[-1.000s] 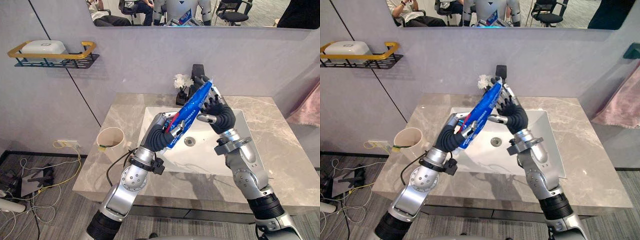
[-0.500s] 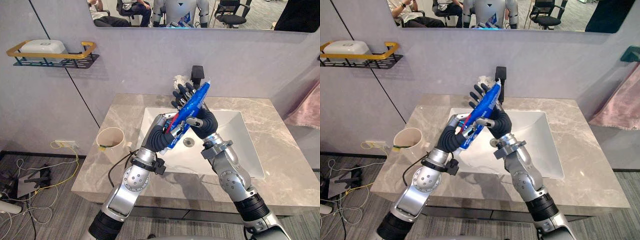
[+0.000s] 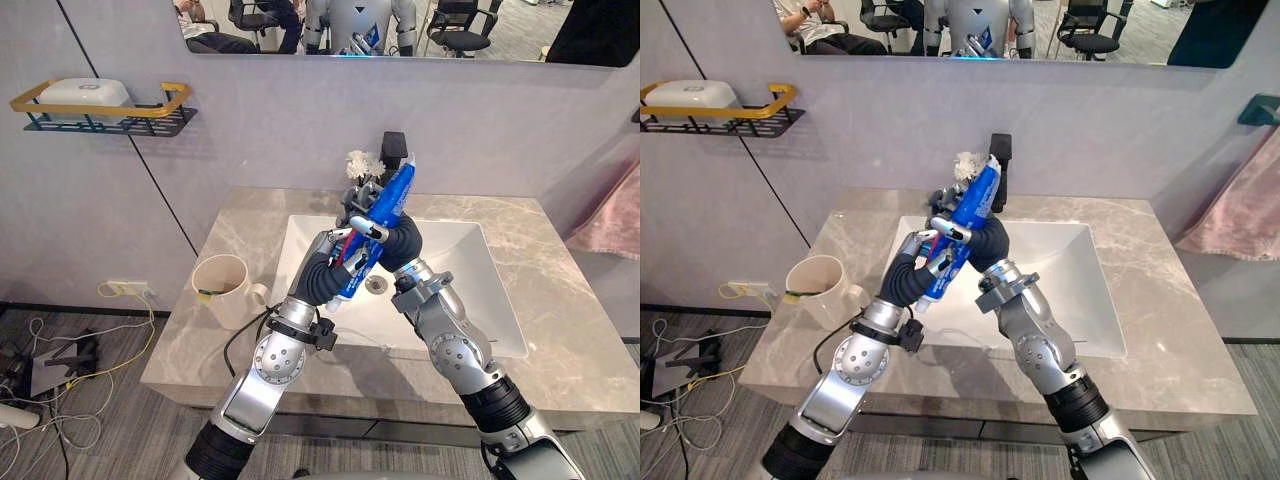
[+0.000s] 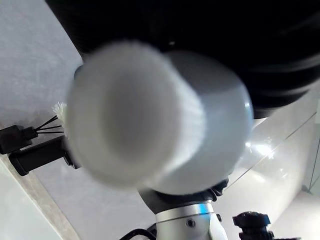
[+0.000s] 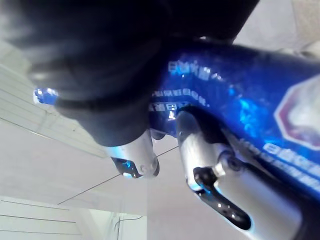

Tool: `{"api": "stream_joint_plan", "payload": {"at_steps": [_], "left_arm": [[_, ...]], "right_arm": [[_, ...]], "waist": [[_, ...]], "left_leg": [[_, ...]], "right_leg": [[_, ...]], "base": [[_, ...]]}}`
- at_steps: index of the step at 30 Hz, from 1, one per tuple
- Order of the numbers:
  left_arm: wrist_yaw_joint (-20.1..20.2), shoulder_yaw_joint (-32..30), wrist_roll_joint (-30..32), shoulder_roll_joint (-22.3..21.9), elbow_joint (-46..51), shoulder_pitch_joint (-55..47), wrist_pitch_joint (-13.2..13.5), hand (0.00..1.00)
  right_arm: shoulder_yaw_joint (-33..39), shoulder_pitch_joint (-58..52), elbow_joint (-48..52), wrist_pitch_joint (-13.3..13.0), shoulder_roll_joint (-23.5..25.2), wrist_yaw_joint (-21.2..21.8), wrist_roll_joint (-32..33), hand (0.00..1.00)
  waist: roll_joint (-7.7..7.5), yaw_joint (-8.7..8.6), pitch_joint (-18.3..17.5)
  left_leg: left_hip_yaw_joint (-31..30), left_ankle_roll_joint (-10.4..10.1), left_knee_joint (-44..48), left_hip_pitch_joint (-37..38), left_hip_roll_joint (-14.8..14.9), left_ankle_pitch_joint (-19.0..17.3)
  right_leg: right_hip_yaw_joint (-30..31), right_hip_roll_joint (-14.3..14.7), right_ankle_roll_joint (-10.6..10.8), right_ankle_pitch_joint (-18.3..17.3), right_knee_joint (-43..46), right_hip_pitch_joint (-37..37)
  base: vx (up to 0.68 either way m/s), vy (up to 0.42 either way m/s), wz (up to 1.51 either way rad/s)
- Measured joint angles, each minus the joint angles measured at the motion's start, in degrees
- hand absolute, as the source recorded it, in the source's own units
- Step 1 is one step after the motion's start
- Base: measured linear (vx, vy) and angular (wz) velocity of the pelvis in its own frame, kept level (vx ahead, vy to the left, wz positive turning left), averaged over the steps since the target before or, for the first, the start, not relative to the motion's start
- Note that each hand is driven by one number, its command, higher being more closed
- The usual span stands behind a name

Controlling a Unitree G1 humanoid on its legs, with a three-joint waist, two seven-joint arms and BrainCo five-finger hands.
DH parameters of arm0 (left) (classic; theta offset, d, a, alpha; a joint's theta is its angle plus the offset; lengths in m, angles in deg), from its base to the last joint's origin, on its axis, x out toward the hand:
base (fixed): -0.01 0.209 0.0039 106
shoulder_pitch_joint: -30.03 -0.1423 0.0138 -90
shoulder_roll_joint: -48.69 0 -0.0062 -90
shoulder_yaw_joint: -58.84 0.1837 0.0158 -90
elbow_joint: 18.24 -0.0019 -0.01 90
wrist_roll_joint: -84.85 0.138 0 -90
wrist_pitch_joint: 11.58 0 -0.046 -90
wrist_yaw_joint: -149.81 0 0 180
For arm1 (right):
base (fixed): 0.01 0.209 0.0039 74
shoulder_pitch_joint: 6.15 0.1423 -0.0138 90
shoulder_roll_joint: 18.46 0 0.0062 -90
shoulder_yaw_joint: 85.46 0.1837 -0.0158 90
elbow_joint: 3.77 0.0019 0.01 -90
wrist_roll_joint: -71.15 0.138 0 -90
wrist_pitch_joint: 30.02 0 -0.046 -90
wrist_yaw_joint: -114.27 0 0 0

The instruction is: Organize washtable

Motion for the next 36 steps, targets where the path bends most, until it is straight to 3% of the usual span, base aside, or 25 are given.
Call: {"api": "stream_joint_plan", "payload": {"at_steps": [6,7,19,28,31,33,36], "left_arm": [[-0.86,0.33,0.0,0.02,-0.09,-0.02,0.0,1.0],[-0.91,0.26,0.0,0.03,-0.08,-0.03,-0.01,0.0],[-0.44,-1.92,-0.37,3.11,6.46,-2.58,-0.59,0.0],[3.86,-7.17,-0.34,9.02,16.33,-4.09,-1.71,0.0],[1.19,-21.03,-1.54,6.83,23.36,-5.8,-1.23,0.0],[-3.52,-32.31,-3.27,6.32,28.49,-5.98,0.84,0.0],[-5.13,-37.03,-3.97,5.95,30.39,-9.73,2.42,0.0]], "right_arm": [[-0.03,0.89,0.0,0.01,0.38,-0.04,-0.12,1.0],[-0.03,0.89,0.0,0.01,0.4,-0.02,-0.16,1.0],[0.08,3.84,0.35,-0.03,1.13,1.53,-0.77,1.0],[0.14,5.78,3.85,-0.15,1.46,3.72,-1.29,1.0],[4.38,3.13,2.17,0.04,0.02,3.47,-1.99,1.0],[9.82,-1.02,0.06,0.59,-2.49,1.97,-2.47,1.0],[11.7,-1.78,0.15,0.81,-3.56,1.26,-2.58,1.0]], "waist": [[0.0,0.0,0.0],[0.01,0.0,0.0],[0.2,-0.06,-0.04],[1.0,-0.02,-0.04],[1.16,0.3,0.02],[1.39,1.42,0.13],[1.75,1.95,0.25]], "left_leg": [[0.02,-0.01,0.0,0.06,0.05,0.0],[0.02,-0.01,0.0,0.06,0.04,0.01],[-0.05,-0.02,-0.01,0.75,0.02,0.0],[-0.25,-0.02,-0.05,1.04,-0.04,0.0],[-0.52,-0.02,-0.04,1.03,-0.06,0.0],[-1.56,-0.02,-0.07,1.24,-0.32,0.0],[-1.65,-0.03,-0.13,1.2,-0.36,-0.01]], "right_leg": [[0.03,0.04,0.0,0.0,0.01,0.03],[0.03,0.03,0.0,0.0,0.01,0.03],[-0.11,-0.02,0.01,-0.01,0.01,0.81],[-0.5,-0.13,0.01,-0.03,0.08,1.25],[-0.82,-0.13,0.01,-0.06,0.07,1.4],[-1.89,-0.33,0.21,-0.39,0.07,2.07],[-1.94,-0.4,0.27,-0.43,0.0,2.07]], "base": [[-0.01,-0.001,0.0],[-0.03,-0.003,0.0],[0.0,0.0,0.0],[-0.02,-0.001,0.01],[-0.01,-0.003,0.05],[-0.01,-0.003,0.2],[0.0,0.001,0.05]]}}
